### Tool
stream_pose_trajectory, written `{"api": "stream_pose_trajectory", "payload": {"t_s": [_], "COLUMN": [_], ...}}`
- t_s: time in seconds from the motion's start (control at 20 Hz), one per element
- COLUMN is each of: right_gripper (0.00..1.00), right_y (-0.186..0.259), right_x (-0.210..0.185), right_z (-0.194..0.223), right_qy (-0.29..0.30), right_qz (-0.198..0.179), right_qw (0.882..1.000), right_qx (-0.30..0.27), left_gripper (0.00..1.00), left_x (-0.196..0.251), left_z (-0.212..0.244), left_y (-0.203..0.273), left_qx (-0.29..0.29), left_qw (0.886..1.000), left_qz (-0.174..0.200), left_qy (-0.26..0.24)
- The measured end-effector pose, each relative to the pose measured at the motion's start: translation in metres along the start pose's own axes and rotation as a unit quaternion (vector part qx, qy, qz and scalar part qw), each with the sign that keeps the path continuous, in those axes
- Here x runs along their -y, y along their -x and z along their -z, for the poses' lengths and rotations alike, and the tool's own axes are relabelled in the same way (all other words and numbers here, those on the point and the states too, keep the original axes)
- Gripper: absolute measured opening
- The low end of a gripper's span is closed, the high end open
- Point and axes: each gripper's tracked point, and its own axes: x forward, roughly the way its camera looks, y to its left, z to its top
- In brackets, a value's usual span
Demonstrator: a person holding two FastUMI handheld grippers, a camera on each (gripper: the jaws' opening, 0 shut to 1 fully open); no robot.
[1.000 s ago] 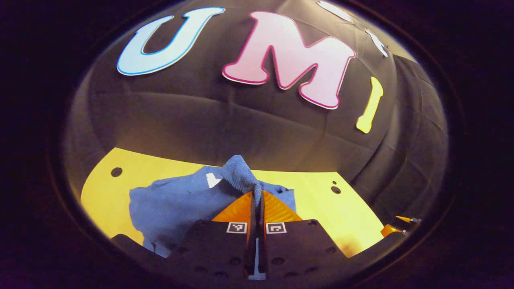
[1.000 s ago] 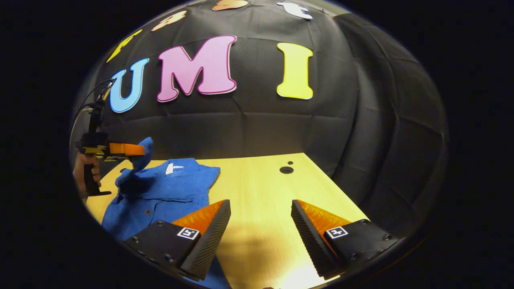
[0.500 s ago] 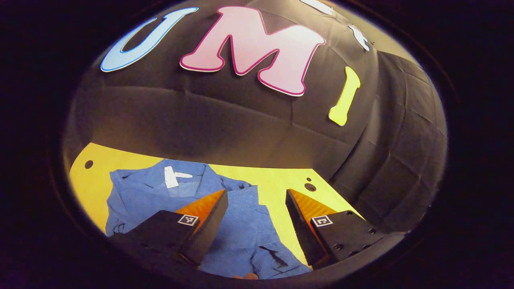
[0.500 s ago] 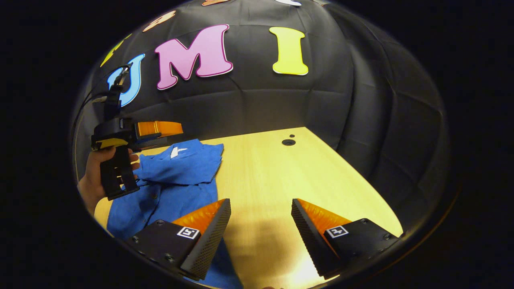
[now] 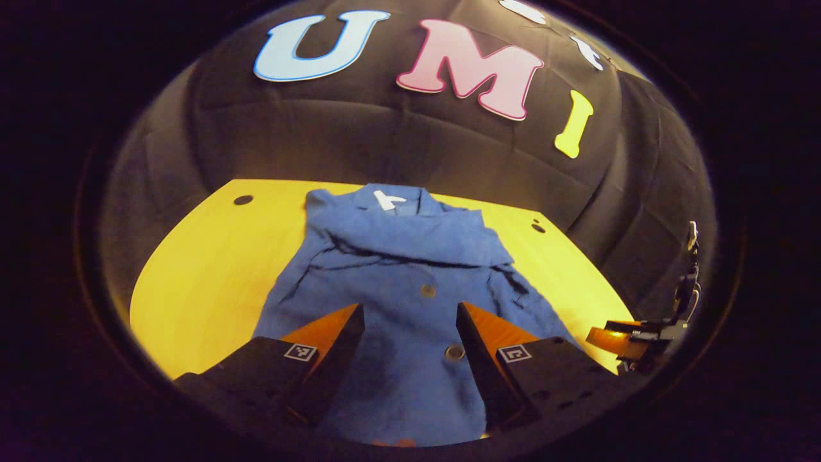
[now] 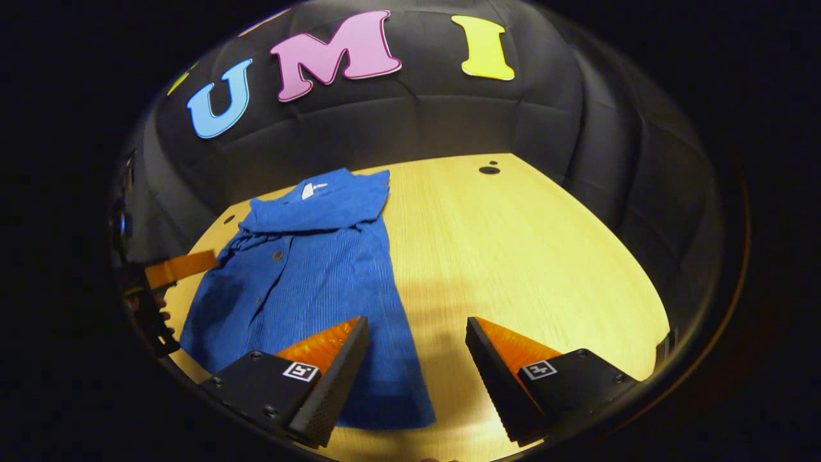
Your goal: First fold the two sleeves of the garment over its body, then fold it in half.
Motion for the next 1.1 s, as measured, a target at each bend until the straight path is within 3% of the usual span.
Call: {"api": "stream_pose_trajectory", "payload": {"t_s": [0.2,0.35,0.55,0.6,0.85,0.9,0.95,1.0,1.1], "right_gripper": [0.98,0.98,0.99,0.99,0.99,0.78,0.58,0.37,0.13], "right_y": [0.018,0.025,0.023,0.021,0.021,0.018,0.017,0.015,0.013], "right_x": [-0.009,-0.015,-0.019,-0.020,-0.022,-0.027,-0.032,-0.039,-0.042], "right_z": [0.038,0.064,0.085,0.082,0.083,0.086,0.083,0.086,0.083], "right_qy": [-0.002,0.015,0.035,0.046,0.035,0.025,0.023,0.025,0.043], "right_qz": [0.011,0.022,0.036,0.038,0.043,0.043,0.036,0.024,0.015], "right_qw": [0.999,0.998,0.994,0.994,0.993,0.993,0.993,0.993,0.993], "right_qx": [-0.038,-0.063,-0.097,-0.092,-0.105,-0.109,-0.106,-0.114,-0.107], "left_gripper": [0.85,0.85,0.82,0.85,0.80,0.58,0.46,0.25,0.08], "left_x": [-0.082,-0.106,-0.107,-0.109,-0.090,-0.086,-0.087,-0.085,-0.067], "left_z": [0.063,0.099,0.136,0.139,0.136,0.134,0.133,0.132,0.126], "left_y": [0.063,0.088,0.086,0.086,0.080,0.077,0.073,0.070,0.063], "left_qx": [-0.058,-0.096,-0.139,-0.141,-0.139,-0.136,-0.133,-0.129,-0.124], "left_qw": [0.994,0.989,0.983,0.982,0.986,0.986,0.986,0.986,0.989], "left_qz": [-0.088,-0.111,-0.111,-0.118,-0.095,-0.096,-0.098,-0.100,-0.063], "left_qy": [-0.004,0.019,0.038,0.037,0.007,0.012,0.020,0.032,0.058]}}
